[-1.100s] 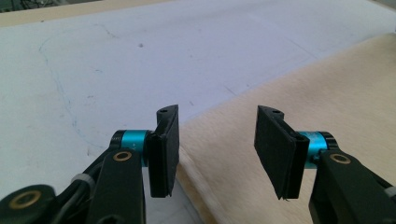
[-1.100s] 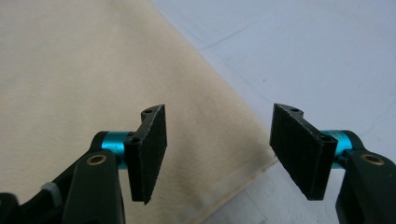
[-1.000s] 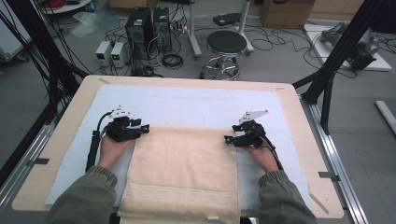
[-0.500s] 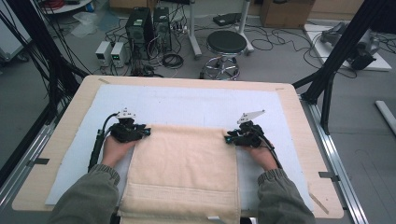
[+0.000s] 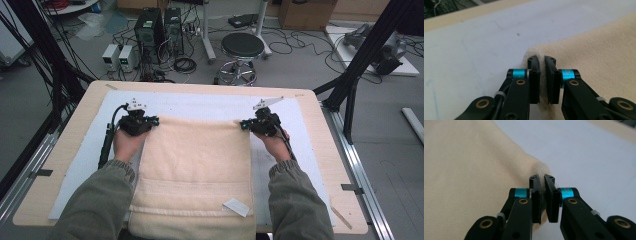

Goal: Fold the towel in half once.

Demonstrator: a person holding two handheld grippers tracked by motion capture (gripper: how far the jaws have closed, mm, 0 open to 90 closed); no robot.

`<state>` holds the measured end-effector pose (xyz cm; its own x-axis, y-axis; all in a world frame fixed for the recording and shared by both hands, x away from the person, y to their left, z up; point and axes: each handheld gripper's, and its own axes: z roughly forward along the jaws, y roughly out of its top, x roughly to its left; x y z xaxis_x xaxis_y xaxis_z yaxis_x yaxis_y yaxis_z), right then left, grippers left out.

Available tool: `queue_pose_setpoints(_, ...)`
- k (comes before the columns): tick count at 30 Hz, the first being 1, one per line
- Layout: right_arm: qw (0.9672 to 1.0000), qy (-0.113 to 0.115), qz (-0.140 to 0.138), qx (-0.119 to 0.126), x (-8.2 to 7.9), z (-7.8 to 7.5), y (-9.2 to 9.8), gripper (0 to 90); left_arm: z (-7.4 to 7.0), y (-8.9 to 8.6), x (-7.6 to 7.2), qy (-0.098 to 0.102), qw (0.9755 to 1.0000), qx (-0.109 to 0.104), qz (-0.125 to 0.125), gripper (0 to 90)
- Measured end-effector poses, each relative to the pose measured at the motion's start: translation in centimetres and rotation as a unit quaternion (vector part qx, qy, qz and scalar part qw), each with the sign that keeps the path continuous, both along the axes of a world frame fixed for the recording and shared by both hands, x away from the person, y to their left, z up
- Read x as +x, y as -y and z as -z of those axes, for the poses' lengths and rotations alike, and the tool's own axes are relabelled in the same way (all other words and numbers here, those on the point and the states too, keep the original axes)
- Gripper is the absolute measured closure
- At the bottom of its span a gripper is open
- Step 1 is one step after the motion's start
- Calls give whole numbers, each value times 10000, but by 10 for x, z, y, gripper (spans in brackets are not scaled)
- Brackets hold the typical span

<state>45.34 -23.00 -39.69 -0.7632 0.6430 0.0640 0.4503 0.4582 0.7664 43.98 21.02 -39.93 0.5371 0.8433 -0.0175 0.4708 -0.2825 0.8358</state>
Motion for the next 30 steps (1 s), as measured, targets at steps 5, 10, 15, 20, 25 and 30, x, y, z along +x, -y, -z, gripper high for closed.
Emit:
queue_pose_setpoints(5,9993,258,261,-19,23,-24,-1,822,-32,8,22,352,9992,140,-101,822)
queue_pose_setpoints(10,9991,192,367,25,26,-22,2,543,-31,1,23,266,9996,-28,-38,664)
queue_pose_setpoints(15,9996,108,188,179,8,-22,8,461,-22,-9,8,191,9995,-200,154,611)
queue_pose_setpoints(20,9997,178,-127,85,-19,-26,4,382,-15,-13,-14,183,9979,-394,483,568)
queue_pose_setpoints(25,9988,271,-363,190,-50,-25,3,325,-13,-20,-44,255,9950,-450,850,510)
queue_pose_setpoints(30,9978,329,-552,140,-82,-16,2,296,-7,-28,-73,325,9928,-543,1013,464)
